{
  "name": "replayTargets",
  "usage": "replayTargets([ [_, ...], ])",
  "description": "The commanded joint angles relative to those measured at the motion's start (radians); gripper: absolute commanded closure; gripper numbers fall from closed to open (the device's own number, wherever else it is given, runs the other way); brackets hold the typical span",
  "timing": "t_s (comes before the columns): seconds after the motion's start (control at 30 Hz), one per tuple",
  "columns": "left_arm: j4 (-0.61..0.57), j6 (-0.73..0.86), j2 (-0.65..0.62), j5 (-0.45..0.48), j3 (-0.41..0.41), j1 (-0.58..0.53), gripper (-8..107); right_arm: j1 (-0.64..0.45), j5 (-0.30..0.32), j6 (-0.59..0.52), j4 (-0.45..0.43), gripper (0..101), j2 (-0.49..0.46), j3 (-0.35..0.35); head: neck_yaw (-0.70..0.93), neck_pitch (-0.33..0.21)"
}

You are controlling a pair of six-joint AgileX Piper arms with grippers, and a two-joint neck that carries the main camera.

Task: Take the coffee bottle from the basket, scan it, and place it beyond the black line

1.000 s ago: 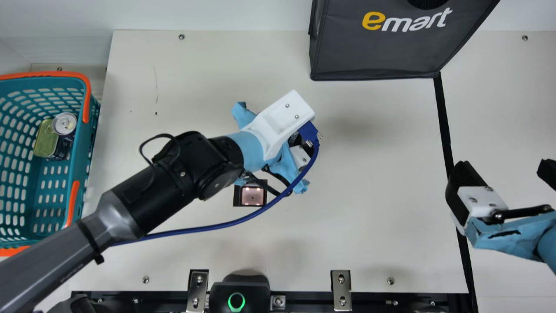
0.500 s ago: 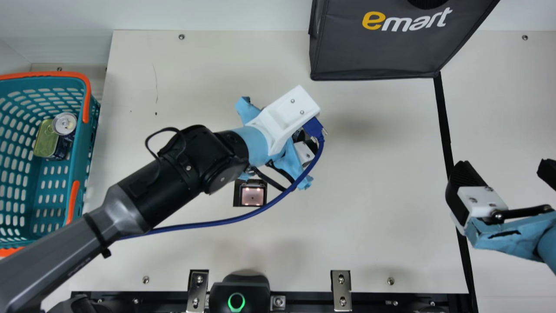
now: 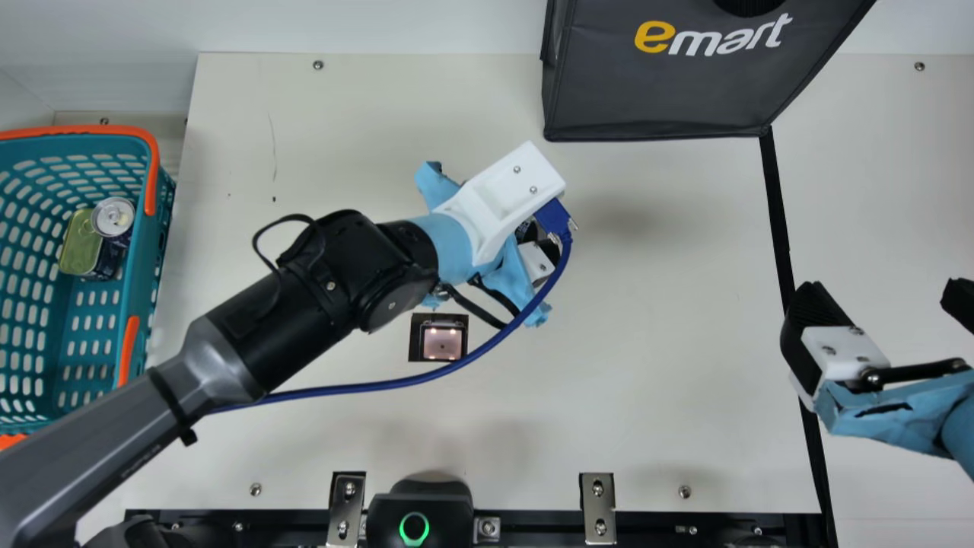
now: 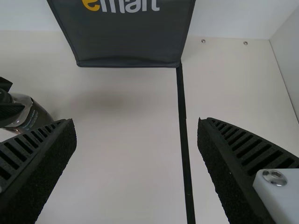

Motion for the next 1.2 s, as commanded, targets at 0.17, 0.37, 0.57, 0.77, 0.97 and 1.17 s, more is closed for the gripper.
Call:
replayTargets([
  [0.17,0.003,0.0,0.005,0.003,-0.008,0.001,81,0.0,0.0,0.0,0.0,10,0.0,0.0,0.002,-0.026],
  [0.37,0.006,-0.002,0.01,0.003,-0.011,-0.001,74,0.0,0.0,0.0,0.0,10,0.0,0.0,0.002,-0.026],
  [0.57,0.008,-0.003,0.012,0.002,-0.01,-0.003,64,0.0,0.0,0.0,0.0,10,0.0,0.0,0.002,-0.026],
  [0.77,0.009,-0.003,0.014,-0.001,-0.008,-0.006,46,0.0,0.001,0.0,0.0,10,0.0,0.0,0.002,-0.026],
  [0.97,0.012,-0.004,0.012,-0.005,-0.002,-0.009,26,0.0,0.001,0.0,0.0,10,0.0,0.0,0.002,-0.026],
  [1.17,0.014,-0.006,0.01,-0.008,0.005,-0.011,9,0.0,0.001,0.0,0.0,10,0.0,0.0,0.002,-0.026],
])
